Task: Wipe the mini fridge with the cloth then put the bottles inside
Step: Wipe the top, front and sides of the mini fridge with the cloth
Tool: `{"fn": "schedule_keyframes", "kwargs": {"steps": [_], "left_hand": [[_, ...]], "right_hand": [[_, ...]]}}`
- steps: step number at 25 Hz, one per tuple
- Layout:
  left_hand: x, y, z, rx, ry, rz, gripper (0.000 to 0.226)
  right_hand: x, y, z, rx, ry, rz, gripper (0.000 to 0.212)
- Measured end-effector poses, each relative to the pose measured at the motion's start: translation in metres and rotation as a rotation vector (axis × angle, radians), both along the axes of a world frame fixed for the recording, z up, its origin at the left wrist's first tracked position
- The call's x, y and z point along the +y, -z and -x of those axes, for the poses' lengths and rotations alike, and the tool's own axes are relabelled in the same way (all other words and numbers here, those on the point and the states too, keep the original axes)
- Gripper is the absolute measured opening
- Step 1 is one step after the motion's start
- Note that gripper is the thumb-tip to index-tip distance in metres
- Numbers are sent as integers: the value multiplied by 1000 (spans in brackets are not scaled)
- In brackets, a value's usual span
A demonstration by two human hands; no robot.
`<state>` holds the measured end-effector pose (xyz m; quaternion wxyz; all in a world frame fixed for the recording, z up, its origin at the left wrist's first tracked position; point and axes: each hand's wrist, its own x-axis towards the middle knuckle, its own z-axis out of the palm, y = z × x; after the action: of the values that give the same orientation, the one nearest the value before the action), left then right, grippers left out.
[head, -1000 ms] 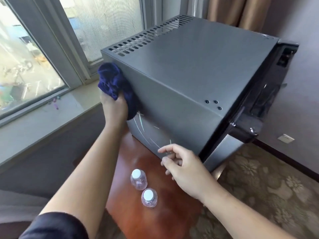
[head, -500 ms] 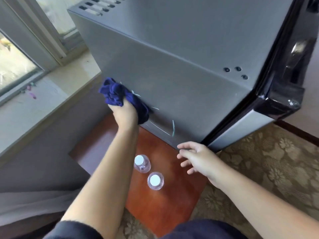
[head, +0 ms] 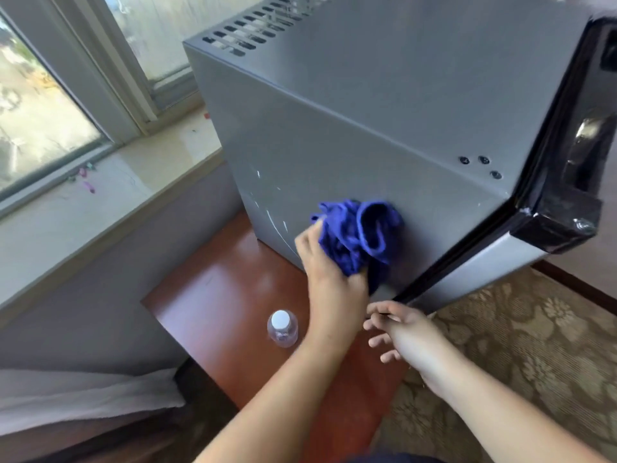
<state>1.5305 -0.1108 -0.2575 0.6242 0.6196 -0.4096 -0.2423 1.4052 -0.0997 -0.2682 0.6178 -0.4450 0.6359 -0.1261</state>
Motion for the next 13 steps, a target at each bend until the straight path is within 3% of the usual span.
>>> {"fn": "schedule_keyframes", "kwargs": {"steps": [4, 8, 11, 13], "left_hand": [[-60, -21, -101, 86, -285, -59, 61], [-101, -13, -189, 147, -325, -162, 66], [-102, 12, -172, 236, -369, -235, 45], [-81, 25, -117, 409, -398, -280, 52]], "right_hand": [[2, -12, 0, -44, -8, 39, 18], [3, -31, 4, -87, -20, 87, 19], [5, -33, 17, -95, 5, 80, 19], [9, -23, 27, -84, 50, 51, 19]]}}
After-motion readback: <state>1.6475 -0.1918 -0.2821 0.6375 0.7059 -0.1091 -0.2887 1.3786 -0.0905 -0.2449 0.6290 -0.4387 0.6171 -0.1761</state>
